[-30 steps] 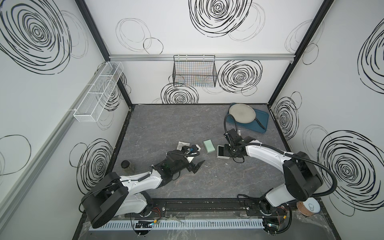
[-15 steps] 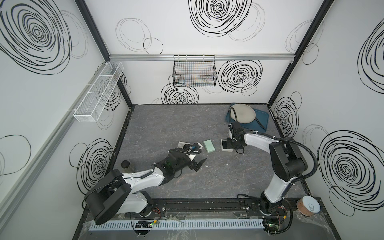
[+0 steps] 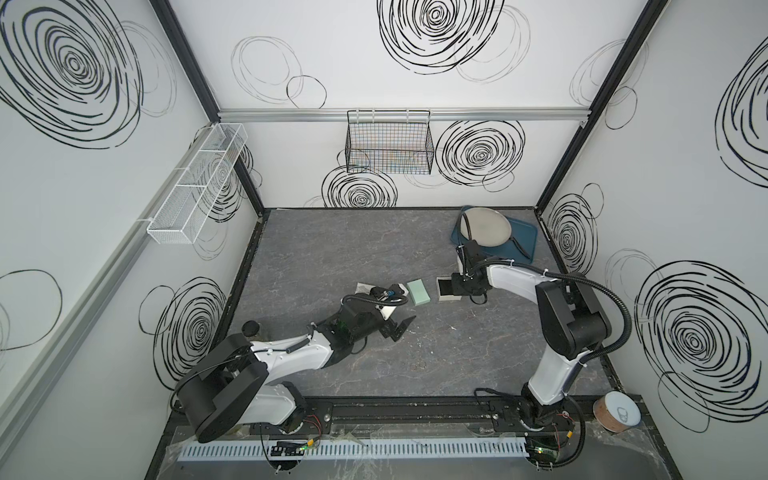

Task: Take the rings out of the lift-off lid box
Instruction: Move the jewelry box to the center of the board, then pick up the lid from the center of the board.

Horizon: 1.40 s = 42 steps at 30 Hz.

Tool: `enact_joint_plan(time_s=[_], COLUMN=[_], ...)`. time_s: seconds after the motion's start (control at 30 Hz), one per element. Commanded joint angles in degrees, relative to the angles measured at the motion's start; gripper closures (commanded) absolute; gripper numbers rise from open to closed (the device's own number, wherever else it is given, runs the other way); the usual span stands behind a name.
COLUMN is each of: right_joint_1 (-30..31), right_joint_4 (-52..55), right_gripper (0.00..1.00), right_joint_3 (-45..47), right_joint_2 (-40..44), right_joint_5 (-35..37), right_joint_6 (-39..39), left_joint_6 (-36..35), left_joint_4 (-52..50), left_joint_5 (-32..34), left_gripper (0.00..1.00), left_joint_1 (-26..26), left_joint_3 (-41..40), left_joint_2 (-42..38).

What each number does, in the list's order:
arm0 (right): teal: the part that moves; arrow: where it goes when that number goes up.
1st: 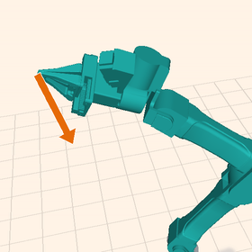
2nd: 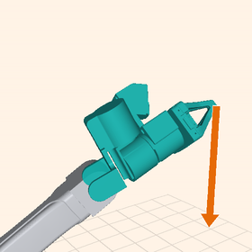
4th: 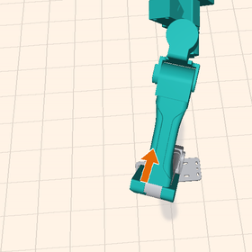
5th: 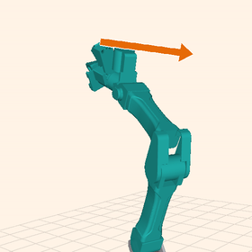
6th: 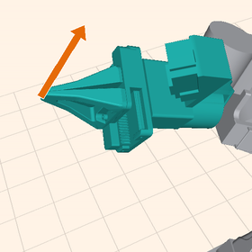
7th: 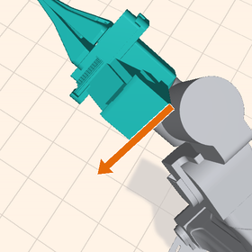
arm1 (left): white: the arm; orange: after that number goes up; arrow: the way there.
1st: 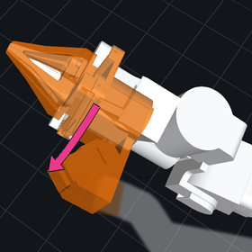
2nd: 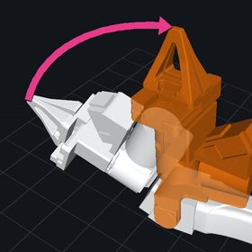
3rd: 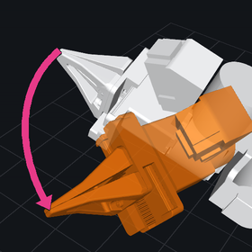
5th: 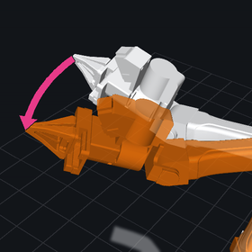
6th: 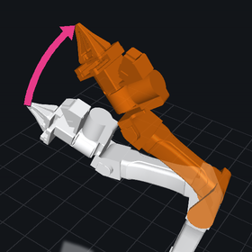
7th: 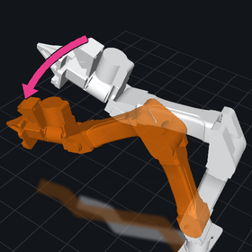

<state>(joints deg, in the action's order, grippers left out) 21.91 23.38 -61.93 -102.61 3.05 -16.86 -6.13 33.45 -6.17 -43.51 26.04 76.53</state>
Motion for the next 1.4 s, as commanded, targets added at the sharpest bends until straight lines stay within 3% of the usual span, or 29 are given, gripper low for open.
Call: enact_joint_plan(time_s=[0.0,0.17,0.4,0.47,0.9,1.37], right_joint_1=[-0.7,-2.2,-5.6,-6.9,-9.7,-9.6], right_joint_4=[2.4,3.5,3.2,2.3,5.5,5.6], right_gripper=[0.45,0.29,0.13,0.01,0.0,0.0], right_joint_3=[-2.2,-3.5,-4.2,-4.8,-17.8,-18.8], right_joint_2=[3.6,6.3,6.7,6.5,-8.5,-13.4], right_joint_5=[-0.3,-2.0,-2.5,-2.7,0.1,2.8], right_joint_6=[0.7,1.7,2.7,3.0,5.1,3.5], left_joint_6=[-0.7,-0.8,-1.0,-1.2,-3.5,-5.4], left_joint_4=[2.0,2.0,1.5,1.3,2.9,7.0], left_joint_5=[0.1,0.1,0.4,0.5,-0.5,-2.4], left_gripper=[0.0,0.0,0.0,0.0,0.0,0.0], left_joint_1=[-0.4,-0.5,-0.7,-0.7,-0.6,-2.9], left_joint_3=[1.9,2.3,2.5,2.6,-0.1,-3.2], left_joint_2=[0.6,1.1,0.8,0.6,-2.0,-2.3])
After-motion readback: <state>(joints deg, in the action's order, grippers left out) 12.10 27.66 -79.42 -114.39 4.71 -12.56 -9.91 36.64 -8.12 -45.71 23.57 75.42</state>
